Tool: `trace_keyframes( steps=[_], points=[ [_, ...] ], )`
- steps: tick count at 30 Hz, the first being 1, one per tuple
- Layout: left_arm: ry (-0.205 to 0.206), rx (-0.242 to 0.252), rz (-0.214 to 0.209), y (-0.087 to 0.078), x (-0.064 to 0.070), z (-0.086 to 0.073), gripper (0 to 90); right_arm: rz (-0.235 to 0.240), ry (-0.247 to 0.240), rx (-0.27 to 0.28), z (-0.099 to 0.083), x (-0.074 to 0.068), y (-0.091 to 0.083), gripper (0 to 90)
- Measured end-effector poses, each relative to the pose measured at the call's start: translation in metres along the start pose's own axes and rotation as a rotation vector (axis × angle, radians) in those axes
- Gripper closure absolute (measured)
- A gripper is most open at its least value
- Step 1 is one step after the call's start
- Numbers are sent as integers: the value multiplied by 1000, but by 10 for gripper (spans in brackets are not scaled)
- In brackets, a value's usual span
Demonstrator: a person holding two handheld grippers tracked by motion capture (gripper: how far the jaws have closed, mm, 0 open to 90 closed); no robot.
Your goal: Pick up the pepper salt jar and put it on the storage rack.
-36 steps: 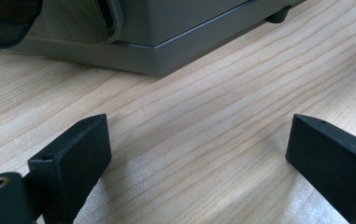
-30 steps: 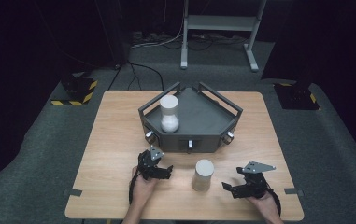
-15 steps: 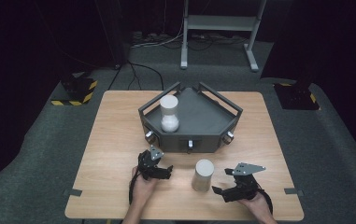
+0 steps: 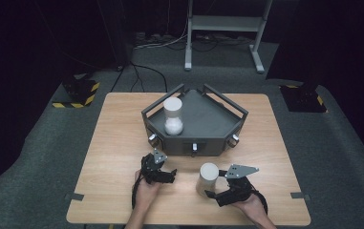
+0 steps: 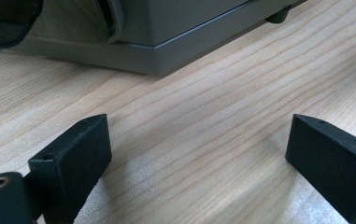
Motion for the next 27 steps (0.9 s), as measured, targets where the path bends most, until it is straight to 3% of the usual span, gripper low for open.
trace_keyframes(
  steps=[14, 21, 27],
  points=[
    [-1, 1, 1, 0, 0, 0, 71, -2, -20, 53, 13, 1, 16, 221],
    [-3, 1, 1, 0, 0, 0, 71, 4, -19, 71, 12, 0, 18, 297],
    [-1, 0, 1, 0, 0, 0, 71, -18, -43, 80, 11, -5, 17, 318]
  ],
)
Point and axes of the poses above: each handheld gripper's, and its own axes: y roughly forward along the jaws, z roughly out of its top, x roughly to its right, the point moved 5 cm from there along y, roughly forward along the jaws, and after that the axes turned 2 degrees about -y, right-handed, at the moved point
